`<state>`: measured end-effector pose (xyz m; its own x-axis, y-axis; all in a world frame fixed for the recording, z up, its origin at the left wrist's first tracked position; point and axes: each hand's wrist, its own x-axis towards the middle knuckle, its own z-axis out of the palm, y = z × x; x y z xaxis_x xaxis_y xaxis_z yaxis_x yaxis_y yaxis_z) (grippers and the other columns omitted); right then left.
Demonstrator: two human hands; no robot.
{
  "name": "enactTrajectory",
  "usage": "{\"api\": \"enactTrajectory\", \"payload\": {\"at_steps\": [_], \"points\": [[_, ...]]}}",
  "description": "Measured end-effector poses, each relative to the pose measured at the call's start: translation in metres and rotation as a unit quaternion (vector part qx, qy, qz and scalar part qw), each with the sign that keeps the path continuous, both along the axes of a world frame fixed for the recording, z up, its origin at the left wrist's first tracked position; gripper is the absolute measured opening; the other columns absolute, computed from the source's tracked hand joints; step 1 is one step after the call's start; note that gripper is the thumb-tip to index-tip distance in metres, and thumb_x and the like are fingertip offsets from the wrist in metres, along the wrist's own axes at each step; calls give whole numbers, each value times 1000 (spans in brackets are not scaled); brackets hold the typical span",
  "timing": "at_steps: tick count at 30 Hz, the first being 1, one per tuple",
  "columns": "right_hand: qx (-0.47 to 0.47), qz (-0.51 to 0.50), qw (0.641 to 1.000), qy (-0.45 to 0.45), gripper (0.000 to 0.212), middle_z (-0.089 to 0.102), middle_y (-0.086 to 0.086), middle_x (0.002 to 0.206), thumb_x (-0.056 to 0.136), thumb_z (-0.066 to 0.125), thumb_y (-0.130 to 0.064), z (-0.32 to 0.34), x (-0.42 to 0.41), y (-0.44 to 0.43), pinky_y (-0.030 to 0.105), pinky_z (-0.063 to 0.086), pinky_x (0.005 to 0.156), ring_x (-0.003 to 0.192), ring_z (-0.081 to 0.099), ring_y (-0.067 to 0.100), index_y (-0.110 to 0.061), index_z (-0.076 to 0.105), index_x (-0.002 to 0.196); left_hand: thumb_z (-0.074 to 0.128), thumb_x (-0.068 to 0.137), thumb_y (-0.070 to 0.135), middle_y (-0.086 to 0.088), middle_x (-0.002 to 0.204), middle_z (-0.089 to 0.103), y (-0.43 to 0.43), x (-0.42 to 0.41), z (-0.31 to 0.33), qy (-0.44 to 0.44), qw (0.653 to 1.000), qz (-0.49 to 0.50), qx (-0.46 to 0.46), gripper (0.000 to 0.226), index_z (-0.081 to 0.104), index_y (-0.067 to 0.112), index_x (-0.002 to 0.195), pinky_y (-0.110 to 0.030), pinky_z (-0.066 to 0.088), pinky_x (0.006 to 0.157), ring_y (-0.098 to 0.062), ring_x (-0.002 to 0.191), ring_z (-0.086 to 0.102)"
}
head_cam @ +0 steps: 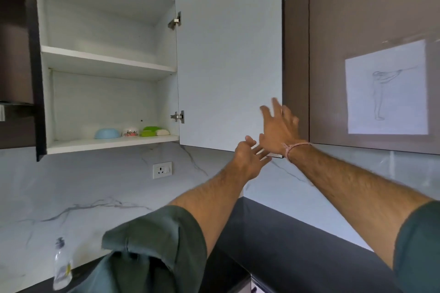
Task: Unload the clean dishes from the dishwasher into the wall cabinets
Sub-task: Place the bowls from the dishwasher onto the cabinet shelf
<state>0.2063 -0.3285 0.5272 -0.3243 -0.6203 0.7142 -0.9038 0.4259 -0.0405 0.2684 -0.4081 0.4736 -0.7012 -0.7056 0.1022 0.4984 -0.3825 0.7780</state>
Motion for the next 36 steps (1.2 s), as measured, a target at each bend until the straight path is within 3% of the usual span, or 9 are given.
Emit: {"api": "enactTrajectory", "payload": {"at_steps": [3, 6, 13, 16, 20, 22, 25, 30, 36], "points": [[-46, 77, 933, -348, 105, -3, 17, 162, 87, 68, -18, -4, -6, 2, 39, 21, 117, 148, 15, 36, -12, -13, 154, 32, 106, 29, -15, 129, 62, 22, 20, 11, -57, 996, 38, -53, 32, 56, 10, 115, -51, 44, 103, -36, 115, 60], [-116, 63, 879, -459, 94, 29, 22, 155, 85, 71, -24, -10, -20, -14, 37, 30, 115, 141, 33, 34, 1, 10, 151, 32, 106, 36, -11, 126, 61, 26, 52, 9, -107, 986, 51, -116, 33, 56, 14, 104, -48, 44, 106, -32, 115, 59], [-160, 111, 903, -383, 43, 60, 13, 117, 88, 50, -48, -10, -7, -20, 39, 47, 88, 103, 57, 34, -15, 56, 115, 41, 104, 26, -1, 132, 56, 11, 124, -9, -191, 946, 143, -220, 27, 52, 18, 127, -37, 46, 102, -19, 113, 58], [-167, 149, 919, -324, 49, 62, 9, 96, 80, 47, -65, -12, 30, -18, 38, 51, 72, 81, 60, 29, -17, 57, 81, 54, 99, 30, -4, 147, 45, 16, 132, -8, -207, 925, 160, -276, 42, 45, 21, 139, -43, 39, 111, -22, 128, 48], [-191, 265, 901, -284, 57, 63, 7, 71, 87, 47, -68, -11, 97, -25, 41, 55, 61, 68, 63, 27, -15, 56, 70, 73, 84, 23, 4, 145, 38, 23, 139, -8, -191, 897, 209, -339, 81, 26, 27, 150, -42, 37, 111, -20, 130, 43], [-192, 310, 887, -284, 64, 64, 6, 65, 89, 43, -70, -9, 125, -30, 40, 56, 57, 60, 65, 24, -12, 57, 68, 76, 79, 21, 9, 133, 48, 17, 153, -13, -168, 877, 273, -359, 77, 33, 31, 142, -35, 45, 103, -15, 123, 51], [-167, 374, 862, -300, 74, 69, 8, 68, 88, 39, -74, -9, 160, -45, 39, 59, 56, 57, 68, 22, -6, 64, 73, 65, 92, 18, 14, 114, 57, 5, 191, -20, -168, 839, 364, -368, 49, 43, 35, 132, -19, 46, 85, -7, 106, 58], [-97, 422, 858, -278, 79, 70, 14, 92, 86, 33, -78, -12, 206, -85, 46, 56, 74, 74, 69, 27, -5, 64, 92, 53, 95, 11, 13, 98, 61, -22, 262, -18, -200, 795, 459, -343, 33, 53, 28, 123, -16, 45, 75, -3, 89, 58], [-43, 452, 879, -149, 30, 64, -2, 118, 97, 49, -45, -19, 258, -143, 37, 52, 86, 101, 60, 19, -24, 58, 116, 56, 98, 23, 6, 99, 64, -67, 328, -22, -238, 778, 499, -298, 10, 57, 24, 109, -19, 46, 73, -10, 89, 60]]}}
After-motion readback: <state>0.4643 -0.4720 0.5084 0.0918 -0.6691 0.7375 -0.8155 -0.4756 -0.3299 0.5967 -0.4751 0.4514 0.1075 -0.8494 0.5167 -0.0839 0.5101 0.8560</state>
